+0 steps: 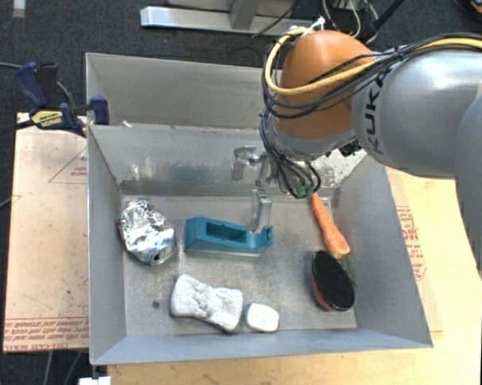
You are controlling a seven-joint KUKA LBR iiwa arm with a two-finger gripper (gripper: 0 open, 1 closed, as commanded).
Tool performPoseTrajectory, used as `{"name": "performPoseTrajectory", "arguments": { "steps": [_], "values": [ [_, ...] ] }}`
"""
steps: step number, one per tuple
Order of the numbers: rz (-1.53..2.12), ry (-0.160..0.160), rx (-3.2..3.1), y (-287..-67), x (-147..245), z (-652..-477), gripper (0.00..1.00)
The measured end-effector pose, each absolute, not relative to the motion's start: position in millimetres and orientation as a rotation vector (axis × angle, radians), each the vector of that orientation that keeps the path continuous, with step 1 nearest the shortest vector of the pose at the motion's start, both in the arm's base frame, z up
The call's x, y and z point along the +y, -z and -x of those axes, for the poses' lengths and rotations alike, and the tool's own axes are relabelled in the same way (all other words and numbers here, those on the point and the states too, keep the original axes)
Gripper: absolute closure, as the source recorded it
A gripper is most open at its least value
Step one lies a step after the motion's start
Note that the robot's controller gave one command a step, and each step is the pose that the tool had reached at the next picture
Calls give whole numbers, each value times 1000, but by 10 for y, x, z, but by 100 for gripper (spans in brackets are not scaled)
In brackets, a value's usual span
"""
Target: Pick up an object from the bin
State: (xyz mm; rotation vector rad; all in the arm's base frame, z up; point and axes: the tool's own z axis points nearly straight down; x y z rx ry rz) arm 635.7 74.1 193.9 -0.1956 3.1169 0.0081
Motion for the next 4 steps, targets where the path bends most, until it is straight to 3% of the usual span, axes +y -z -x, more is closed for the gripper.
{"name": "performPoseTrajectory", "arguments": {
  "steps": [1, 2, 3, 4],
  "values": [
    [196, -8, 3117, -1939, 741, -6357, 0],
    [254, -7, 3103, -1593, 780, -6114, 0],
    [283, -8, 3106, -1434, 794, -6008, 0],
    [368, -7, 3103, -1147, 704, -6056, 0]
  ]
}}
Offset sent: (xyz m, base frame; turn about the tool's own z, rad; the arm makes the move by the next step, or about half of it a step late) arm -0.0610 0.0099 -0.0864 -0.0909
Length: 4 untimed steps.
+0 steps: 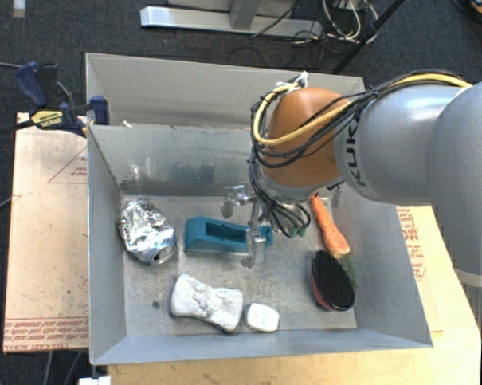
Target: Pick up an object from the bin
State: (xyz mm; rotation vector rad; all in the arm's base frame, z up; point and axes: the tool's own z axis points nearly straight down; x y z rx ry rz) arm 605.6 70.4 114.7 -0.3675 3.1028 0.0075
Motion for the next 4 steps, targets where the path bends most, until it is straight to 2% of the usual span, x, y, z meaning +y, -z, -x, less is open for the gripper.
{"name": "performPoseTrajectory", "arguments": {
  "steps": [1, 2, 3, 4],
  "values": [
    [354, -9, 3097, -699, 754, -6291, 100],
    [353, -10, 3097, -699, 754, -6292, 100],
    [306, -11, 3105, -1814, 725, -6379, 100],
    [305, -11, 3106, -1813, 724, -6378, 100]
  ]
}}
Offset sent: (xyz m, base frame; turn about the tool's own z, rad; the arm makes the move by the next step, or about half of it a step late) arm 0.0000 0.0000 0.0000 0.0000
